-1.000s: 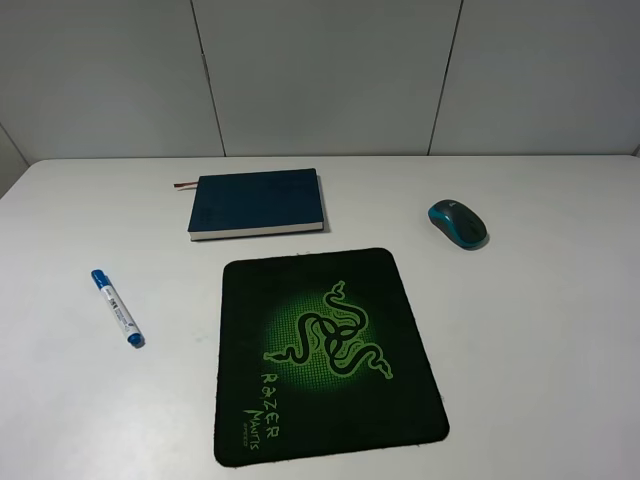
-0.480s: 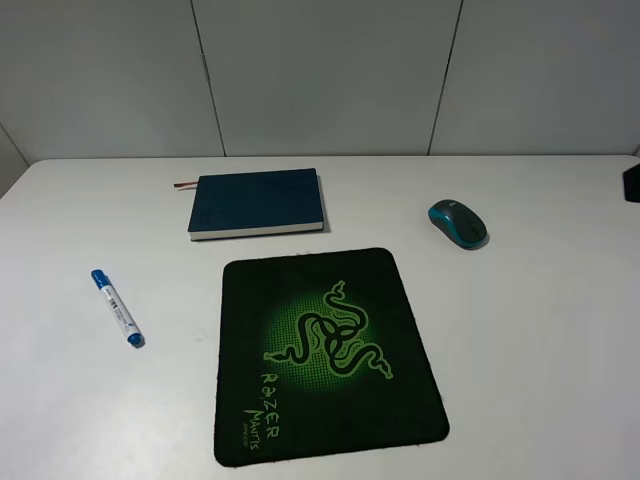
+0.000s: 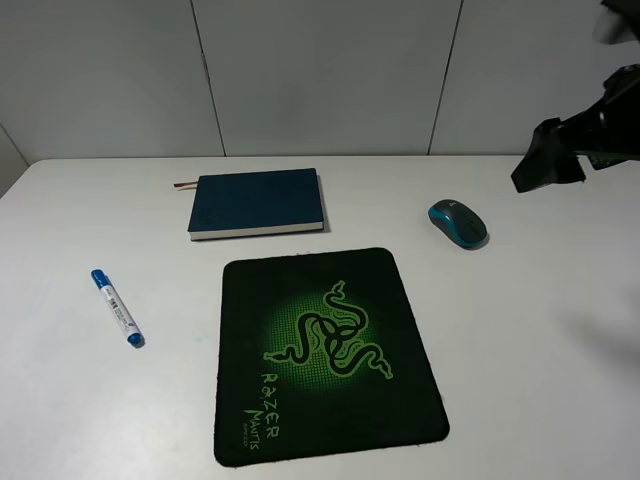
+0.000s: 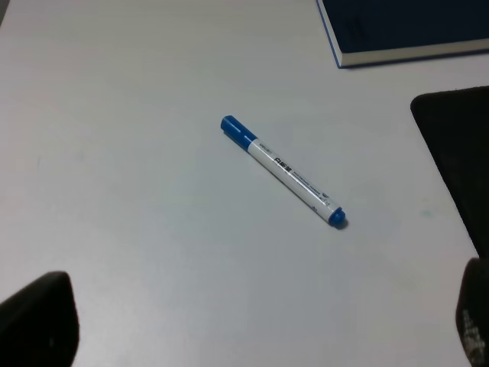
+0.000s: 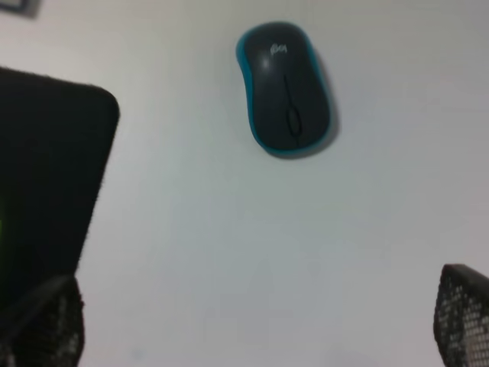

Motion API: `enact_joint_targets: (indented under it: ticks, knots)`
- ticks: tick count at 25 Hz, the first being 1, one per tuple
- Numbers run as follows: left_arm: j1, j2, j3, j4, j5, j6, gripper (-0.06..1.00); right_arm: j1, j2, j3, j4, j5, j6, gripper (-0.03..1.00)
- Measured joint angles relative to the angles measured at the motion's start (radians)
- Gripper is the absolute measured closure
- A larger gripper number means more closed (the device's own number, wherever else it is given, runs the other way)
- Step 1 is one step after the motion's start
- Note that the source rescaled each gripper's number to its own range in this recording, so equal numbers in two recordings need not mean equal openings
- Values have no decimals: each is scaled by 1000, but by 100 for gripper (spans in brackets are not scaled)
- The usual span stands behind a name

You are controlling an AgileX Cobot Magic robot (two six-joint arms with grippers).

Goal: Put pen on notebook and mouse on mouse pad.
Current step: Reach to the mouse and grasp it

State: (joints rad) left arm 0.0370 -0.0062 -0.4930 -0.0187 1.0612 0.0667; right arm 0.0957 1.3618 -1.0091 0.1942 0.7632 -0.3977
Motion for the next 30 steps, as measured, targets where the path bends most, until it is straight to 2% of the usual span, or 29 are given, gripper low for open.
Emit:
enact_joint_targets:
  ticks: [14,30]
  knots:
    - [0,0,0,0,0,0,-4,0,439,-291,-5,-3,-135,-3]
    - [0,0,0,0,0,0,-4,0,726,-508,-31,14,-169,-3]
